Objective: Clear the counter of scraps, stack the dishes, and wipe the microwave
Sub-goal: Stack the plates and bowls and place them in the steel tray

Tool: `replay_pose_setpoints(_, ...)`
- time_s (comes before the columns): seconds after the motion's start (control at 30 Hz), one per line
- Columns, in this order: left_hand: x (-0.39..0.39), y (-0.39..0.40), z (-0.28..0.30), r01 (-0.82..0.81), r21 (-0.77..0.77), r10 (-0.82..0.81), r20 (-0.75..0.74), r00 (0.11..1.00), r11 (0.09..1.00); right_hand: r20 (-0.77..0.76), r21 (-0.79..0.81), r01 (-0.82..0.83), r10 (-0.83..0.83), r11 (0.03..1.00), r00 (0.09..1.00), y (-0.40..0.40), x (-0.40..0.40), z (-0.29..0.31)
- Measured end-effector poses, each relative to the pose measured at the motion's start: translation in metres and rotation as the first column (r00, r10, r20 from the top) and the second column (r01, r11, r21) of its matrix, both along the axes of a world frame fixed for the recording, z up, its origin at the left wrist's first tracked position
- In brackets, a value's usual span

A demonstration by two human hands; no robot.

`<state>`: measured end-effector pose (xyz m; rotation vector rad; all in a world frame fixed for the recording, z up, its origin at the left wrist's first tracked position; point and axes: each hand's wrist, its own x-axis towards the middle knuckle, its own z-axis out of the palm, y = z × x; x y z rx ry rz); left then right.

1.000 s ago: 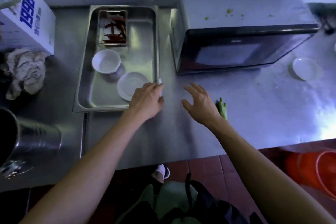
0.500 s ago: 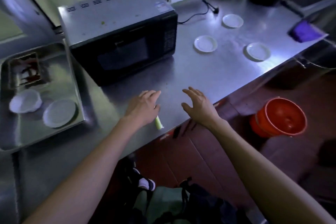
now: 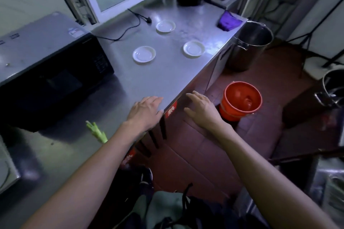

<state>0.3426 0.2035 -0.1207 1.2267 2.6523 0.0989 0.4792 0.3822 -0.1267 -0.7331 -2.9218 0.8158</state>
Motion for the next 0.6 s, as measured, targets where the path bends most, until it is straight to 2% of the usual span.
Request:
replay_pose_setpoints(0.27, -0.01, 0.08, -0.018, 0.119, 0.002, -0.119, 0.048, 0.992, 0.993, 0.06, 0.009, 0.098, -0.098, 0.995, 0.993, 0.059, 0.004, -0.016)
replay_pose_setpoints(0.6, -0.079, 0.189, -0.057, 0.195, -0.04, -0.185, 0.175, 0.967, 0.98, 0.191, 0.057, 0.118, -0.127, 0.991, 0.973, 0.149, -0.052, -0.033)
